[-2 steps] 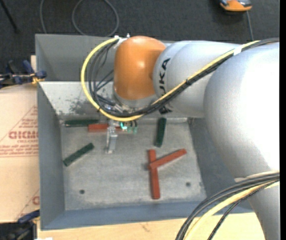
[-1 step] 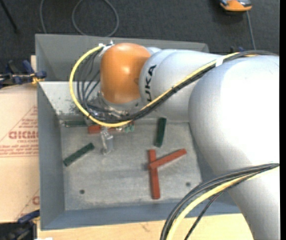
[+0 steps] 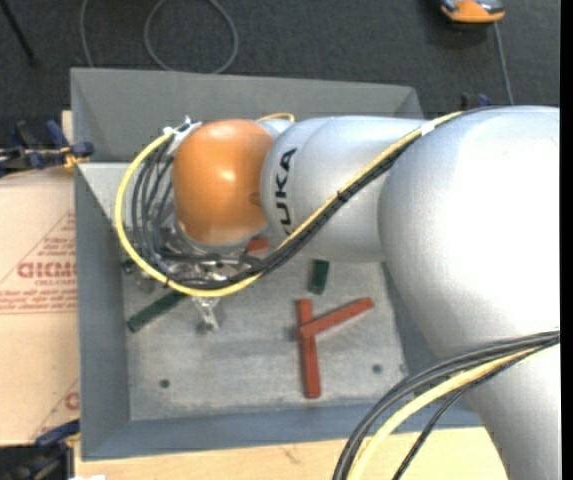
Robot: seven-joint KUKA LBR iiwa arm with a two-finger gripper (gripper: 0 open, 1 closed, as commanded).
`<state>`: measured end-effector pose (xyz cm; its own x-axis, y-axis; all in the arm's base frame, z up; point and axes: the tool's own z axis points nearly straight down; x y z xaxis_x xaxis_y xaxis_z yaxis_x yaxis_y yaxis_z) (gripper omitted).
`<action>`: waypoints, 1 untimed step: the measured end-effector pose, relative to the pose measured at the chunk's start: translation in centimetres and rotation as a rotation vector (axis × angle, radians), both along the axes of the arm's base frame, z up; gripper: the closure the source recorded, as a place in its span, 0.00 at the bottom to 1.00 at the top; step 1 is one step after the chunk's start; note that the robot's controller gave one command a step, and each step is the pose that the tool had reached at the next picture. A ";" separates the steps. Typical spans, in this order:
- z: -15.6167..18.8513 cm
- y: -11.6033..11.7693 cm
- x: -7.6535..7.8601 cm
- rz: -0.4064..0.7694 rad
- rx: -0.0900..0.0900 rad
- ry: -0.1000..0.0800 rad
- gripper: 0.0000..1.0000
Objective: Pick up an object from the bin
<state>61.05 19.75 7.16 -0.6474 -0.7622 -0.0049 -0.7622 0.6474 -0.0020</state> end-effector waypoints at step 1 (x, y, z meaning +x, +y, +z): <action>0.0 -0.1 0.1 -0.007 0.001 0.000 1.00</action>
Offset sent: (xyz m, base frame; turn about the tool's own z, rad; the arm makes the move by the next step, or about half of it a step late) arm 0.0000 0.0000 0.0000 0.0000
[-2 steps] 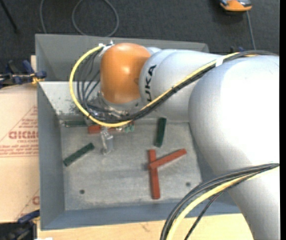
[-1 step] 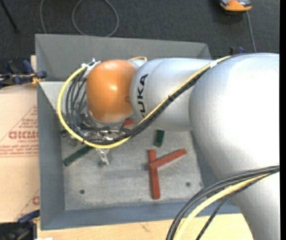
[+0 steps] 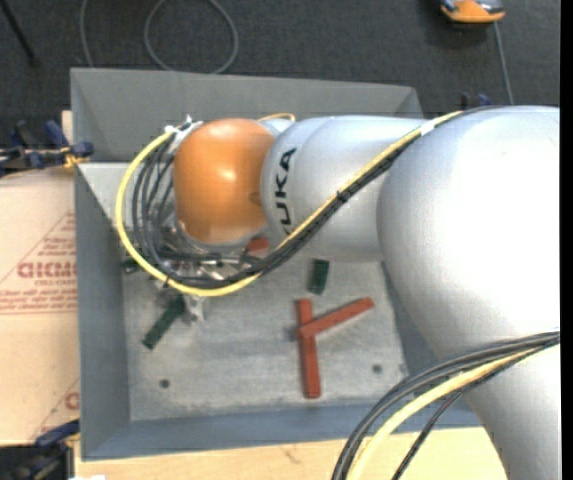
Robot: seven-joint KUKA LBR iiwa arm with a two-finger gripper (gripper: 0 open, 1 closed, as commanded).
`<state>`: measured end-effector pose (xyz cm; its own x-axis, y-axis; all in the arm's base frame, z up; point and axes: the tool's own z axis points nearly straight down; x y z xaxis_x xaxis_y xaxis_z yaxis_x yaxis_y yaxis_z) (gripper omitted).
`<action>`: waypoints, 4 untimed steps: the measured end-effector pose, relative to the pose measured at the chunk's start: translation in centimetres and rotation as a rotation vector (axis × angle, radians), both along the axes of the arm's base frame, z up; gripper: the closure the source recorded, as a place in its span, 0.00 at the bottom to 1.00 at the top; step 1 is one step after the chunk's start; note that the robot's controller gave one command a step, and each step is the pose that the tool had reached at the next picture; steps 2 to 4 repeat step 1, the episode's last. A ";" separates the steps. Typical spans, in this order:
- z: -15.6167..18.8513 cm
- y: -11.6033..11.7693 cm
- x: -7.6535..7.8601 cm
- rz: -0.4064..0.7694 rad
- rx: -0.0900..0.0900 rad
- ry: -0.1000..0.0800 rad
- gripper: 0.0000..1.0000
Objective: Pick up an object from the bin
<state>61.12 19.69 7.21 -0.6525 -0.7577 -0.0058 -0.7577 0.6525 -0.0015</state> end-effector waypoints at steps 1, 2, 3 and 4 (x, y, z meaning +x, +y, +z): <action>16.4 3.1 0.6 0.021 0.002 -0.009 1.00; 16.4 3.1 0.6 0.021 0.002 -0.009 1.00; 16.4 3.1 0.6 0.021 0.002 -0.009 1.00; 16.4 3.1 0.6 0.021 0.002 -0.009 1.00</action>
Offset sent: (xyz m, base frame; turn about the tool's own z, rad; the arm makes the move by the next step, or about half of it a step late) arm 0.0031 0.0308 0.1573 -0.0240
